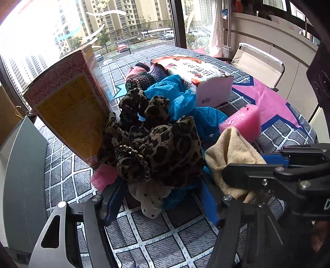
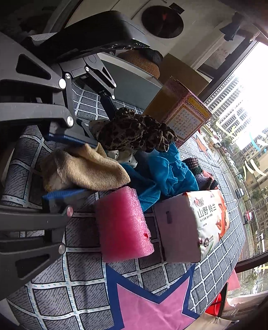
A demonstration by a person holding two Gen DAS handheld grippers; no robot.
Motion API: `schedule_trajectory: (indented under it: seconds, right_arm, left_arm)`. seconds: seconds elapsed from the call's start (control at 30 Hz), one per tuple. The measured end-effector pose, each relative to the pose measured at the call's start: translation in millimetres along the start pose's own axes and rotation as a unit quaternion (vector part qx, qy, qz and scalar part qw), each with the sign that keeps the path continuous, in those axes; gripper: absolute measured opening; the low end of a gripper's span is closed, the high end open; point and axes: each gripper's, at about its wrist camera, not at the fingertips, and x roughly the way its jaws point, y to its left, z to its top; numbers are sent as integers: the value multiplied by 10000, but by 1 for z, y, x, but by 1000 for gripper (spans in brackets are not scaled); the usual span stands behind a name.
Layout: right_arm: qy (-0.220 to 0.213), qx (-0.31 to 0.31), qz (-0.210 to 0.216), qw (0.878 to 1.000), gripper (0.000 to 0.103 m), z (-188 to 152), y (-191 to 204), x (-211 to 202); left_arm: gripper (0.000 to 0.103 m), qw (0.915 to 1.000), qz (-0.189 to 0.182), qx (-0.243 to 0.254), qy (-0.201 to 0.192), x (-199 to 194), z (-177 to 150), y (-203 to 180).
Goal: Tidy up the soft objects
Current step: 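Grasp the leopard-print scrunchie with left tool while right tool grasps the beige sock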
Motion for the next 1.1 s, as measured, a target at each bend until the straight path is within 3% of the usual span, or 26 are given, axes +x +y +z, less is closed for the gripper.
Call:
schedule_trajectory:
  seconds: [0.07,0.33,0.5,0.7,0.77,0.8,0.83,0.9,1.1]
  right_arm:
    - [-133,73,41,9999,24,-5,-6,-8]
    - [-576,-36,-103,9983,24,-18,-9,-42]
    - [-671,-87,-272,9973,24,-21,-15,-53]
    - [-465,-43,-343,9983,24,-21,-15,-40]
    - [-447,-103,-371,9983,24,-24,-13,-39]
    - [-445,-155,-406,9981,24,-24,-12,-39]
    - [-443,-213,-448,9978,24,-24,-10,-39]
    - [-428,-290,-501,9974,24,-25,-8,-38]
    - [-315,-606,-684,9953,24,-31,3,-28]
  left_arm:
    - [70,10000,-59,17,-66,-5,-3,2]
    - [76,9993,-213,-236,-203,-10,0,-4]
    - [82,9966,-553,-480,-380,-22,12,-5]
    - [83,9945,-59,-1044,93,9,33,7]
    - [77,9917,-4,-1282,127,15,33,11]
    - [59,9915,11,-1303,70,13,34,12]
    - [49,9913,-116,-1311,77,11,34,12]
    - [48,9878,-394,-1504,-12,3,29,17]
    - [48,9817,-532,-1793,-352,-32,6,20]
